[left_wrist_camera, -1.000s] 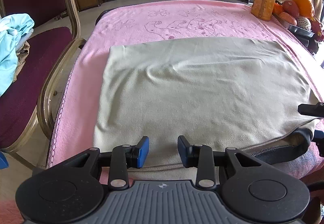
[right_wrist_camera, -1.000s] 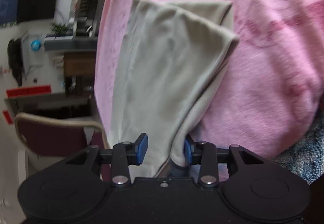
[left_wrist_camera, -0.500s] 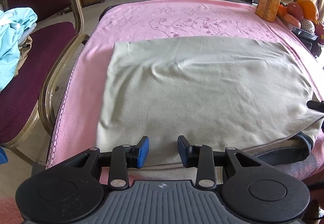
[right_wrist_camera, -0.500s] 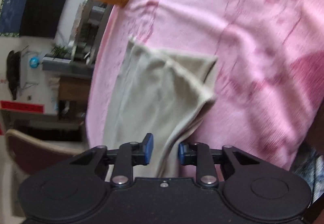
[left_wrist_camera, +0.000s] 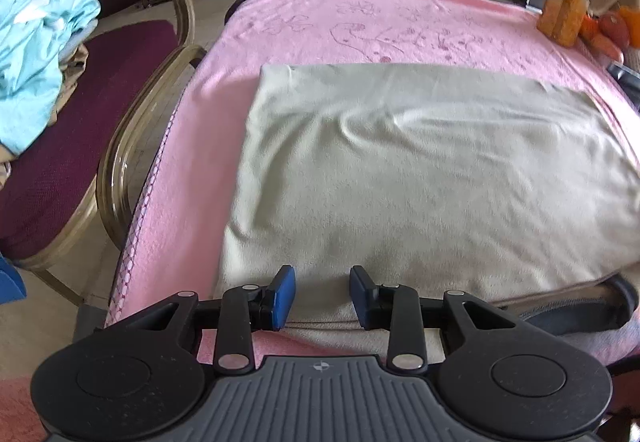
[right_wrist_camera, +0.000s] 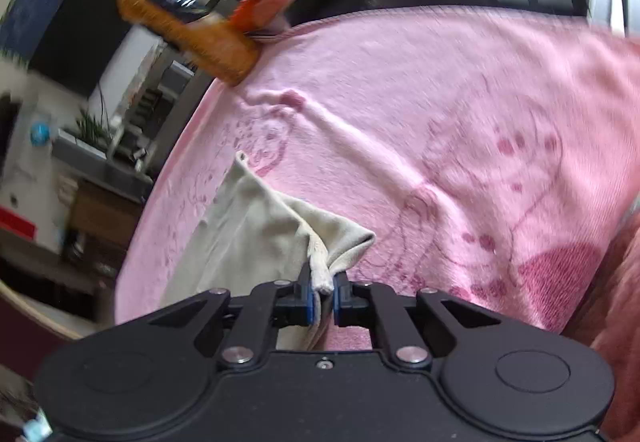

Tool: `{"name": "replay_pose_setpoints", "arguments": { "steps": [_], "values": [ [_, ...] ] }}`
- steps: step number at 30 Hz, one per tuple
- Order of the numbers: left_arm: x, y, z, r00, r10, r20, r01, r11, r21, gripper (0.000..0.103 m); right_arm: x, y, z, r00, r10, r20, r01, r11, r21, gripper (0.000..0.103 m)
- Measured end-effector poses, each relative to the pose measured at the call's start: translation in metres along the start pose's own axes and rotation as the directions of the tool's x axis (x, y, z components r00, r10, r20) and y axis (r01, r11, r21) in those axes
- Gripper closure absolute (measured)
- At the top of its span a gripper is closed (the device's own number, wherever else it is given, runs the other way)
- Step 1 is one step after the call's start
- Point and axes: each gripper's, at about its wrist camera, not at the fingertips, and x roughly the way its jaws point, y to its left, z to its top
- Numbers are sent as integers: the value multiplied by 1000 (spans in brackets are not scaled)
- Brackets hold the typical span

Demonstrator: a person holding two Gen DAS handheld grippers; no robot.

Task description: Fold clothes

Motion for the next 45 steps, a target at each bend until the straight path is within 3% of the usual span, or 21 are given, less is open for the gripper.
{"name": "replay_pose_setpoints", "arguments": {
  "steps": [5, 7, 10, 17, 21, 24, 26, 30, 32, 35, 38, 41, 43, 45],
  "values": [
    [-6, 2, 1, 1000, -15, -18, 16, 1000, 21, 71, -28, 55, -6, 998, 0, 70, 18, 967, -256, 96],
    [-12, 8, 2, 999, -37, -26, 37, 999, 9, 71, -39, 79, -13, 996, 6, 91, 27, 933, -359, 96],
    [-33, 27, 6, 997, -83, -8, 82, 996, -47, 71, -53, 117, -31, 992, 20, 125, 49, 849, -526, 96],
    [-72, 78, -2, 997, -28, 71, 36, 994, -104, 71, -64, 204, -109, 987, 101, 124, 40, 595, -802, 96],
    [-75, 107, -6, 996, 30, 80, -15, 983, -184, 71, -49, 247, -169, 986, 163, 47, -30, 438, -898, 96],
    [-72, 127, -8, 996, 64, 70, -42, 960, -275, 72, -35, 266, -216, 981, 192, -37, -94, 293, -951, 96],
    [-71, 135, -9, 996, 68, 60, -46, 948, -315, 74, -22, 273, -247, 981, 172, -88, -120, 189, -975, 96],
    [-69, 138, -9, 995, 71, 64, -47, 946, -321, 74, 4, 267, -287, 985, 77, -155, -158, 43, -986, 96],
    [-69, 138, -8, 995, 70, 71, -44, 946, -321, 74, 6, 264, -290, 985, 67, -159, -162, 40, -986, 96],
    [-70, 142, -11, 995, 56, 84, -25, 940, -340, 74, -3, 275, -274, 982, 96, -161, -174, 144, -974, 97],
    [-71, 147, -13, 994, 55, 92, -17, 928, -371, 74, -25, 280, -262, 968, 192, -160, -195, 178, -964, 97],
    [-72, 152, -14, 994, 52, 96, -10, 918, -396, 75, -38, 284, -264, 950, 242, -197, -234, 135, -963, 97],
    [-71, 153, -14, 995, 49, 92, -8, 914, -405, 75, -39, 284, -270, 946, 245, -215, -244, 95, -965, 97],
    [-71, 155, -14, 995, 48, 89, -7, 911, -412, 75, -35, 281, -273, 945, 228, -234, -258, 84, -962, 97]
  ]
}}
